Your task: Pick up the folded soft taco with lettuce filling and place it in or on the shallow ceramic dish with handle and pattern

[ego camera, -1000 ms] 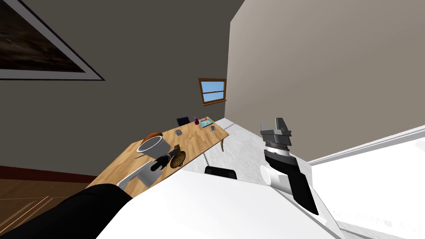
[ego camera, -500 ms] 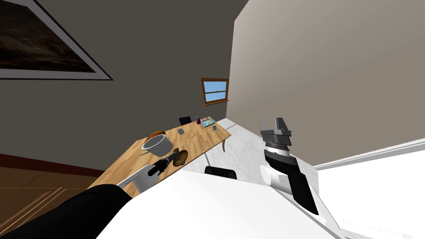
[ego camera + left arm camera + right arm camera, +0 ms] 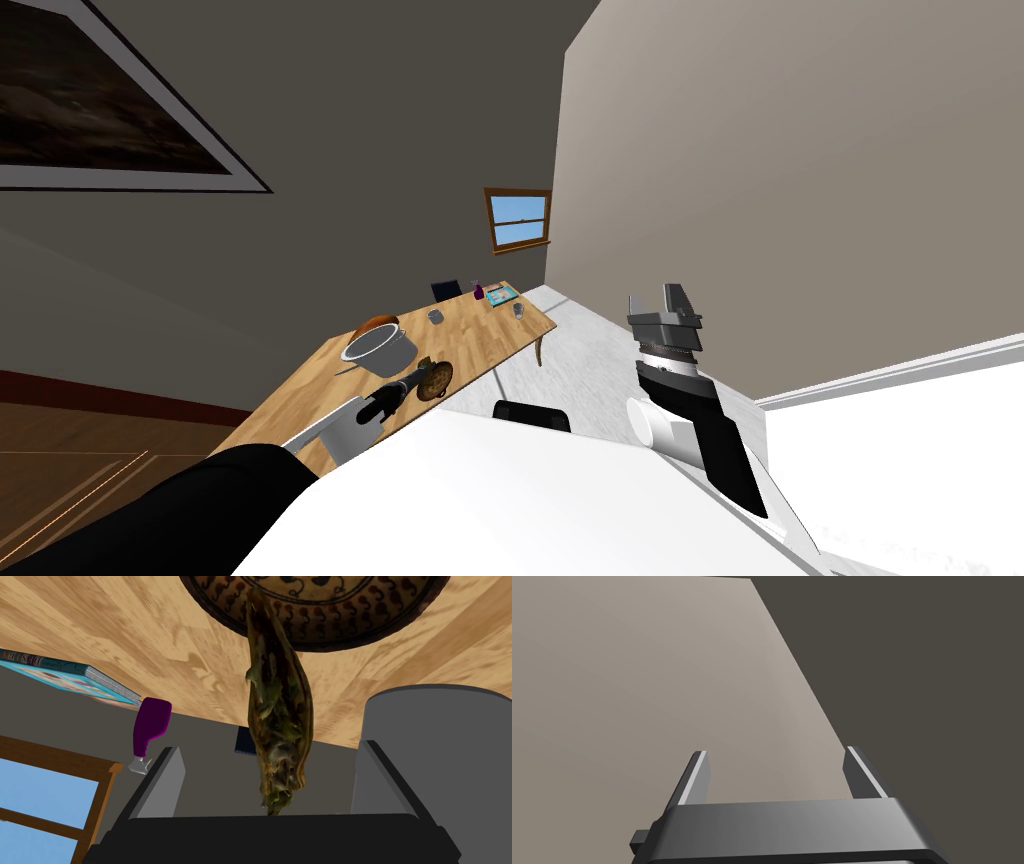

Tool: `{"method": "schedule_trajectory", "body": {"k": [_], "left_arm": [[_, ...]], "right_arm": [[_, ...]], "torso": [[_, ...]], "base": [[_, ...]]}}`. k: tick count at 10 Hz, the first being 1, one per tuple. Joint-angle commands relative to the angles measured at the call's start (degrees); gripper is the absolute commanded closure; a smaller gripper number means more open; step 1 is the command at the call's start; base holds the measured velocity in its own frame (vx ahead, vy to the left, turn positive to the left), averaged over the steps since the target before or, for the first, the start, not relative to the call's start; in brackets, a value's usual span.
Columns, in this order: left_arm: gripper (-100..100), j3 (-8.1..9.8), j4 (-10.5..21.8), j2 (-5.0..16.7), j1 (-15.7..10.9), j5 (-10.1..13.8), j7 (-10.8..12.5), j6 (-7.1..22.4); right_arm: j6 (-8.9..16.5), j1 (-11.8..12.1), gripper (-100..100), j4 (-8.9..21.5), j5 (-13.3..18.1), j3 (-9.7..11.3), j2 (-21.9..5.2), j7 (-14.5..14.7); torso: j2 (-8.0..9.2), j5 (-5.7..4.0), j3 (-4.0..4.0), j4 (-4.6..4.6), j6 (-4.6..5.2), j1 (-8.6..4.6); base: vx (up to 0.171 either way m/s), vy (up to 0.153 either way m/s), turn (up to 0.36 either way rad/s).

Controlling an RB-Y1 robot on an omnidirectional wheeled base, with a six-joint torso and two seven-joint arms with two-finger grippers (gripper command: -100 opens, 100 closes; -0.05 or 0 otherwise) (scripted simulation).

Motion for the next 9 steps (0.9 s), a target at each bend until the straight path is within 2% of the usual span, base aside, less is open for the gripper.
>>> {"method": "schedule_trajectory", "body": {"k": [1, 2, 7, 9], "left_arm": [[0, 0.0, 0.0, 0.0, 0.0, 0.0, 0.0, 0.0], [-100, 1.05, -1.7, 1.5, 0.5, 1.4, 0.7, 1.7], [-100, 3.66, -6.1, 5.3, 1.8, 4.8, 2.6, 6.0], [-100, 5.23, -8.6, 7.6, 2.6, 6.8, 3.7, 8.6]], "right_arm": [[0.0, 0.0, 0, 0.0, 0.0, 0.0, 0.0, 0.0], [0.0, 0.0, 0, 0.0, 0.0, 0.0, 0.0, 0.0], [0.0, 0.0, 0, 0.0, 0.0, 0.0, 0.0, 0.0], [0.0, 0.0, 0, 0.0, 0.0, 0.0, 0.0, 0.0]], "torso": [[0.0, 0.0, 0.0, 0.0, 0.0, 0.0], [0.0, 0.0, 0.0, 0.0, 0.0, 0.0], [0.15, 0.01, 0.09, 0.03, 0.01, 0.04], [0.16, 0.0, 0.09, 0.03, 0.01, 0.04]], "base": [[0.0, 0.0, 0.0], [-0.026, 0.003, -0.059], [-0.04, 0.012, -0.045], [-0.049, 0.011, -0.063]]}}
